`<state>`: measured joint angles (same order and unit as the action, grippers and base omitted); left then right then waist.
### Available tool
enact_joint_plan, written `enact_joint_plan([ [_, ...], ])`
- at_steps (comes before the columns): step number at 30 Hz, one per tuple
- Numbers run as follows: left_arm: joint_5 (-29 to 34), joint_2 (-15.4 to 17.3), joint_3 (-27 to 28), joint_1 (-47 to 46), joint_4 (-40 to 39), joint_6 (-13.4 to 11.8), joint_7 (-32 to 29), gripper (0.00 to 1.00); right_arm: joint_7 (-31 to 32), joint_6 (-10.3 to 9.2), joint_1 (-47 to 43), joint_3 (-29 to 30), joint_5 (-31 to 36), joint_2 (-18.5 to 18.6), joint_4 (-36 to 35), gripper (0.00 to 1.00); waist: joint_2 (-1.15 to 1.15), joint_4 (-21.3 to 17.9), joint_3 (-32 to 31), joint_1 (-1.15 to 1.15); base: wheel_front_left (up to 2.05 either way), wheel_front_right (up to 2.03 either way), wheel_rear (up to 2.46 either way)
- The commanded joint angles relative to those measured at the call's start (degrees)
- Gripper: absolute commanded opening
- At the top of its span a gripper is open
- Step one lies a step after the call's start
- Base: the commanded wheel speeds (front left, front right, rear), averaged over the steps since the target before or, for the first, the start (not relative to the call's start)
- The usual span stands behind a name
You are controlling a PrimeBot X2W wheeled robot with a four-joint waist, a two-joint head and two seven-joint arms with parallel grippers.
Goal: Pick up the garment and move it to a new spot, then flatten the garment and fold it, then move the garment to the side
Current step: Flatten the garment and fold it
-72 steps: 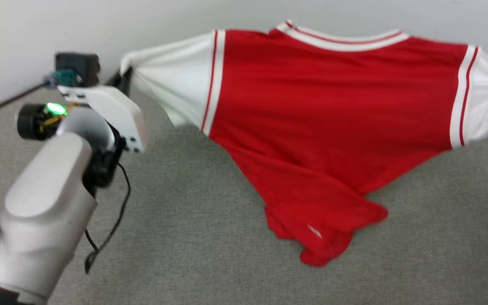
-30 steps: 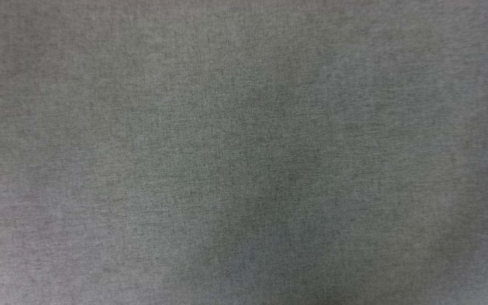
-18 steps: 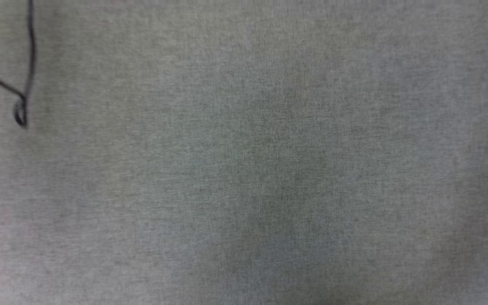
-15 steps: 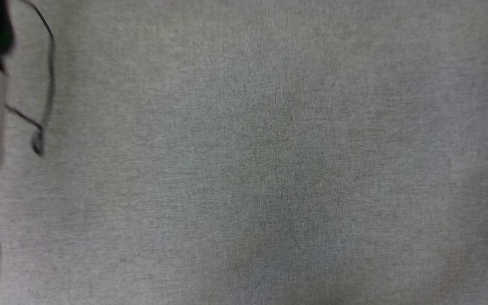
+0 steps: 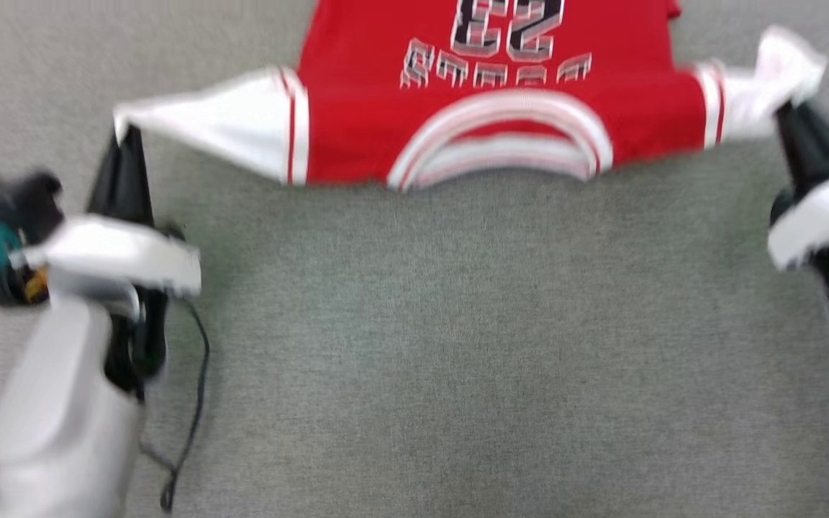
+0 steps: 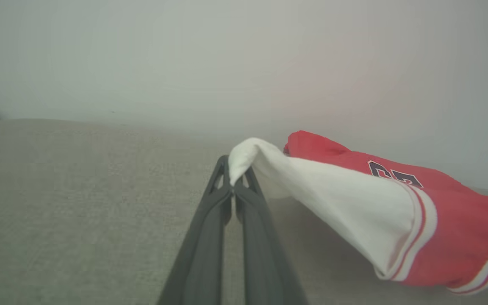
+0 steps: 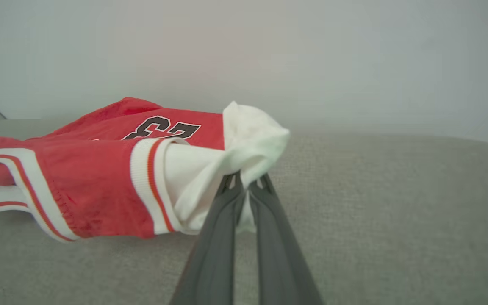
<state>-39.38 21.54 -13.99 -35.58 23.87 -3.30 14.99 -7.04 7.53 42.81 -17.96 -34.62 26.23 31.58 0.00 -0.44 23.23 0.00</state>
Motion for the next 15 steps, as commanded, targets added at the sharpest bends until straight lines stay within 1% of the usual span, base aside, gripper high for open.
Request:
enact_joint_plan([
  [1,0.7,-0.2,1.1,5.2,-1.9,-0.7,0.2,0.0,0.6,-0.08,-4.9,0.7,-0.5,0.5,-1.3,0.0,0.0,0.2,-4.8,0.0,0.0,0.0,0.0],
  [2,0.7,-0.2,1.1,5.2,-1.9,-0.7,0.2,0.0,0.6,-0.08,-4.9,0.7,-0.5,0.5,-1.3,0.0,0.0,0.2,-4.8,0.0,0.0,0.0,0.0],
  [5,1.5,-0.7,1.8,12.1,-4.5,-1.4,0.2,0.0,1.5,-0.08,-11.2,2.1,-0.8,0.9,-3.3,0.0,0.0,0.4,-7.8,0.0,0.0,0.0,0.0],
  [11,1.5,0.2,2.6,25.2,-8.4,-3.7,0.2,0.0,4.4,-0.09,-24.1,5.3,0.1,-0.8,-7.4,0.0,0.0,0.1,-13.5,0.0,0.0,0.0,0.0],
  [15,0.9,0.7,2.6,33.2,-11.2,-5.5,-1.1,0.0,7.1,-0.09,-32.3,7.5,0.9,-2.3,-10.7,0.0,0.0,0.3,-17.6,0.0,0.0,0.0,0.0],
])
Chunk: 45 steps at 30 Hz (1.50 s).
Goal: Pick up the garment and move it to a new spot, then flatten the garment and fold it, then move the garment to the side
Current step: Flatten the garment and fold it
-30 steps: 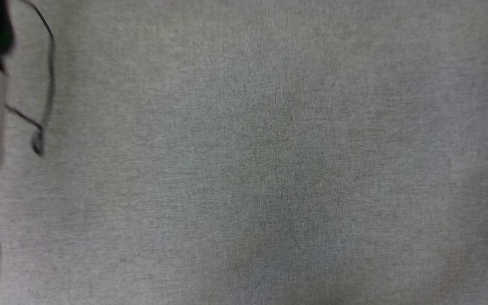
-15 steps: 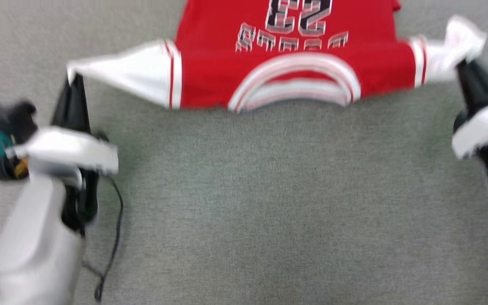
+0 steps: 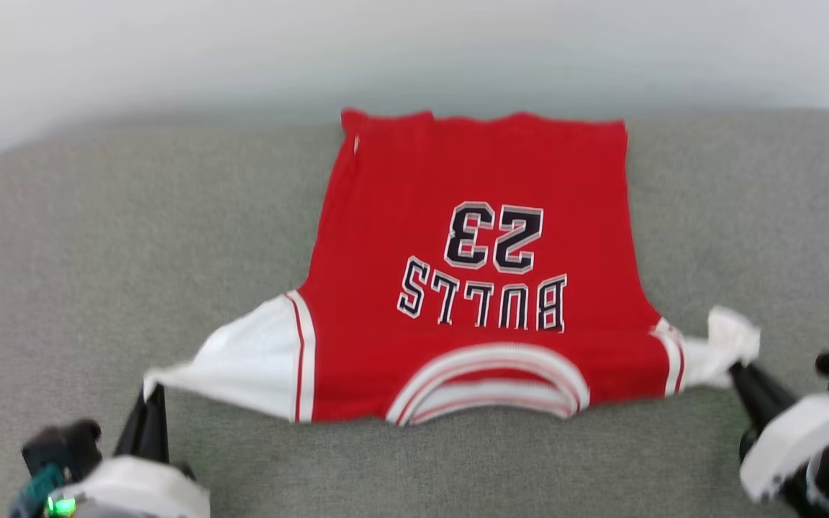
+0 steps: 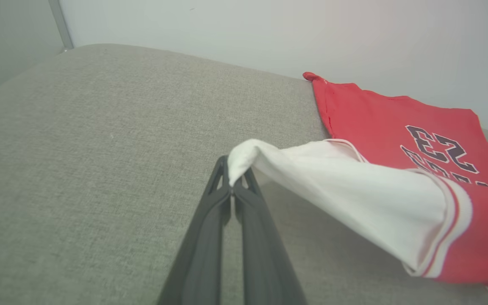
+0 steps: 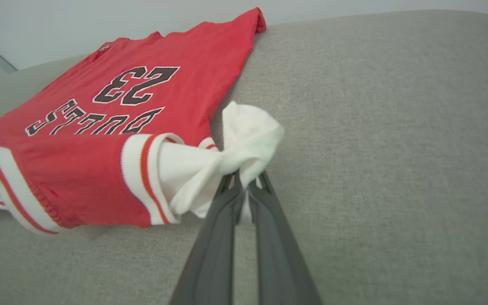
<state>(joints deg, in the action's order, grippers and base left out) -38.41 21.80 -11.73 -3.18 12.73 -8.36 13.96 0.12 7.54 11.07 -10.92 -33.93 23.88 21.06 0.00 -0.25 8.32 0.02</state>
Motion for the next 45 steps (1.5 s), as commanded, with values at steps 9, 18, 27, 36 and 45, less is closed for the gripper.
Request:
enact_joint_plan([
  [9,-0.8,0.7,-0.9,15.4,-7.1,-5.1,-4.0,0.0,8.5,-0.09,-17.9,4.6,3.3,-3.8,-8.3,0.0,0.0,1.3,-8.8,-0.02,0.0,0.0,0.0],
  [18,-0.1,0.4,-2.6,17.8,-12.4,-6.2,-5.4,0.0,15.6,-0.08,-25.8,9.0,6.4,-7.3,-15.8,1.0,0.0,2.7,-7.8,-0.02,0.0,0.0,0.0],
  [27,3.1,0.0,-5.2,7.9,-13.9,-3.7,-3.6,0.0,15.3,-0.07,-12.6,13.3,8.1,-9.8,-19.8,1.0,0.0,2.0,0.6,-0.02,0.0,0.0,0.0],
  [36,5.1,-1.8,-6.8,-0.3,-17.1,-1.9,-1.8,0.0,26.8,-0.07,11.8,15.6,4.7,-7.3,-6.7,1.0,0.0,2.8,9.6,-0.02,0.0,0.0,0.0],
  [45,7.4,-3.7,-8.2,-6.8,-20.3,0.5,0.1,0.0,43.3,-0.07,34.0,16.7,6.7,-5.9,8.0,1.0,0.0,5.9,17.6,-0.02,0.0,0.0,0.0],
])
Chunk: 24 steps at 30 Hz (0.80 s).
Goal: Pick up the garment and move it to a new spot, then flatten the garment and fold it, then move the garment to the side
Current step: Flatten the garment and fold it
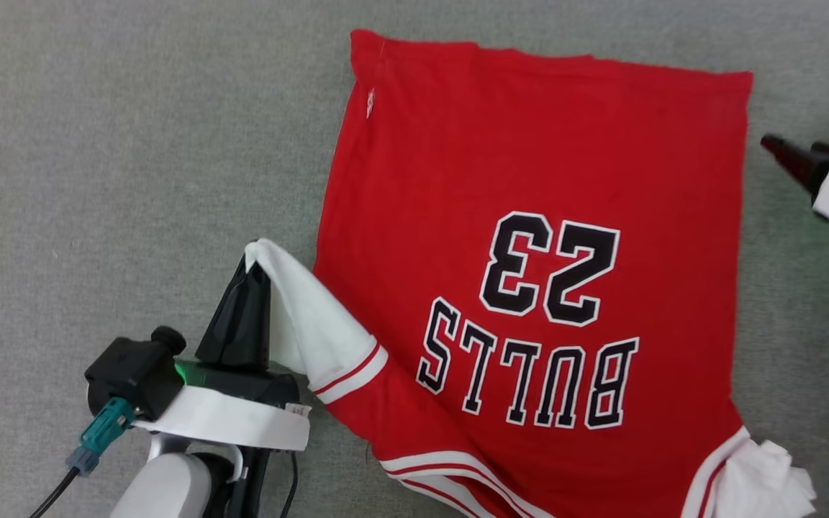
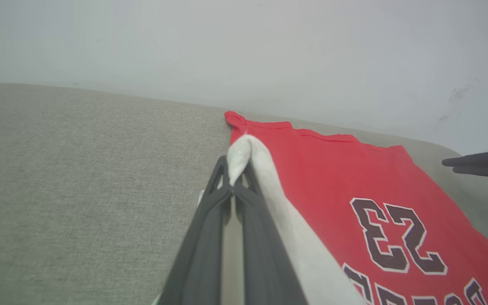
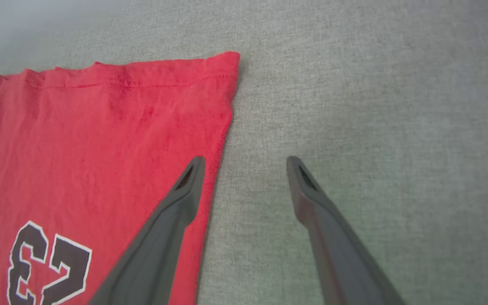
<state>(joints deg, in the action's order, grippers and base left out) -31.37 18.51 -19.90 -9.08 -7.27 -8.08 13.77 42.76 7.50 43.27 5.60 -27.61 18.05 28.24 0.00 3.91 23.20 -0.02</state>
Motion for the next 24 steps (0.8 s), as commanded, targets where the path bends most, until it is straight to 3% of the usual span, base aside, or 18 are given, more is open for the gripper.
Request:
enact_joint_plan([
  [1,0.6,-0.5,-0.2,-1.6,-0.4,0.5,0.4,0.0,1.6,-0.02,3.6,0.2,1.1,-0.2,1.7,1.0,0.0,2.0,3.4,0.02,0.0,0.0,0.0],
  [8,1.7,-1.9,-1.2,-4.8,-0.5,2.0,0.9,0.0,5.2,-0.02,12.4,1.2,4.5,-0.9,7.8,1.0,0.0,4.0,7.3,0.02,0.0,0.0,0.0],
  [13,2.0,-2.4,-1.9,-6.0,0.5,2.5,1.0,0.0,7.7,-0.02,12.8,1.0,6.1,-1.7,13.7,1.0,0.0,5.0,8.0,0.02,0.0,0.0,0.0],
  [14,2.0,-2.4,-1.9,-6.0,0.6,2.6,1.0,0.0,8.5,-0.03,12.5,1.3,6.1,-2.2,14.9,0.75,0.0,5.0,8.1,0.02,0.0,0.0,0.0],
  [15,2.1,-2.5,-1.9,-6.1,0.8,2.7,1.1,0.0,9.4,-0.03,12.3,1.2,6.3,-2.6,15.9,0.33,0.0,5.1,8.1,0.02,0.0,0.0,0.0],
  [16,2.0,-2.6,-1.9,-6.2,0.9,2.7,1.1,0.0,9.9,-0.02,12.1,0.9,6.6,-2.9,16.6,0.0,0.0,5.2,8.0,0.02,0.0,0.0,0.0],
  [20,1.9,-2.9,-1.9,-6.1,1.6,2.9,1.1,0.0,9.2,-0.02,12.3,0.4,6.5,-3.0,16.6,0.0,0.0,5.3,7.4,0.02,0.0,0.0,0.0],
  [24,1.7,-2.9,-1.8,-5.0,2.9,2.8,1.2,0.0,6.8,-0.01,12.9,-2.0,7.2,-0.5,14.1,0.0,0.0,5.0,5.3,0.02,0.0,0.0,0.0],
])
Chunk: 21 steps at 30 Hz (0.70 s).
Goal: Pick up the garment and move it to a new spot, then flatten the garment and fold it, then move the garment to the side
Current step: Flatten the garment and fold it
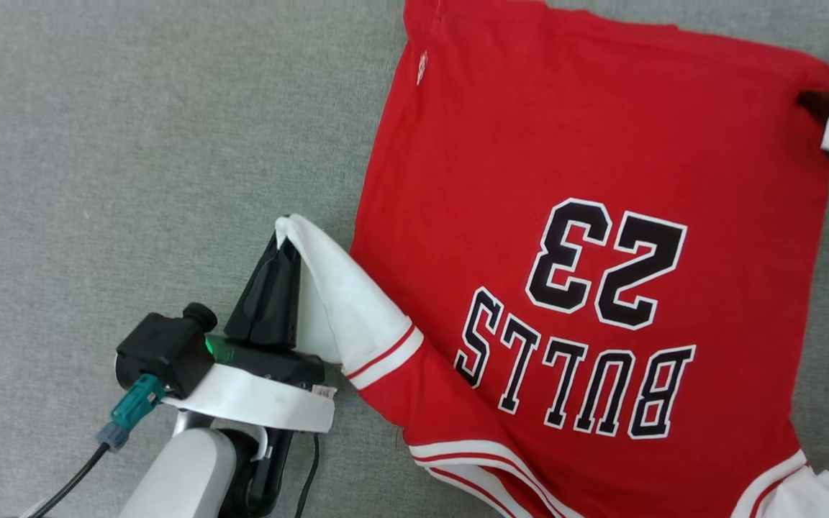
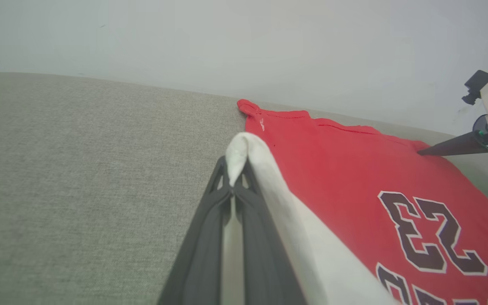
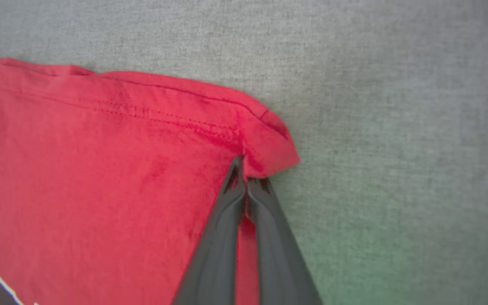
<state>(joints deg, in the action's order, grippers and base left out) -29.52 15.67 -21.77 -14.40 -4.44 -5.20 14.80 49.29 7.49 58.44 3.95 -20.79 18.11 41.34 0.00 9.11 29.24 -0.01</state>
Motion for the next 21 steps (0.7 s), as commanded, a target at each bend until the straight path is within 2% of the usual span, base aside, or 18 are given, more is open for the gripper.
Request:
enact_joint_plan([
  [1,-0.2,0.0,0.1,0.7,0.5,-0.1,0.2,0.0,-0.7,-0.01,-2.1,-1.2,0.5,0.4,-0.1,0.0,0.0,-0.3,-1.6,0.01,0.0,0.0,0.0],
  [5,-0.9,0.5,0.3,3.1,2.3,-0.9,-0.7,0.0,-3.8,-0.01,-4.0,-4.3,-0.7,3.1,-4.4,0.0,0.0,-1.2,-6.1,0.01,0.0,0.0,0.0],
  [11,-2.5,1.7,1.4,8.4,4.3,-2.7,-2.0,0.0,-4.1,-0.03,-14.5,-7.1,-4.0,7.7,-11.8,0.0,0.0,-3.2,-14.7,0.01,0.0,0.0,0.0],
  [15,-3.7,2.6,2.3,11.9,4.8,-3.9,-2.8,0.0,-2.3,-0.02,-25.2,-5.3,-5.8,10.3,-17.7,0.0,0.0,-4.7,-19.1,0.01,0.0,0.0,0.0],
  [18,-4.3,3.1,3.0,14.3,5.0,-4.8,-3.5,0.0,-0.6,-0.02,-34.3,-2.1,-6.7,10.5,-22.1,0.0,0.0,-5.9,-21.5,0.01,0.0,0.0,0.0],
  [21,-5.0,3.6,3.5,16.2,5.3,-5.5,-4.0,0.0,1.3,-0.02,-44.0,1.3,-7.4,8.7,-26.2,0.0,0.0,-6.9,-23.1,0.01,0.0,0.0,0.0],
])
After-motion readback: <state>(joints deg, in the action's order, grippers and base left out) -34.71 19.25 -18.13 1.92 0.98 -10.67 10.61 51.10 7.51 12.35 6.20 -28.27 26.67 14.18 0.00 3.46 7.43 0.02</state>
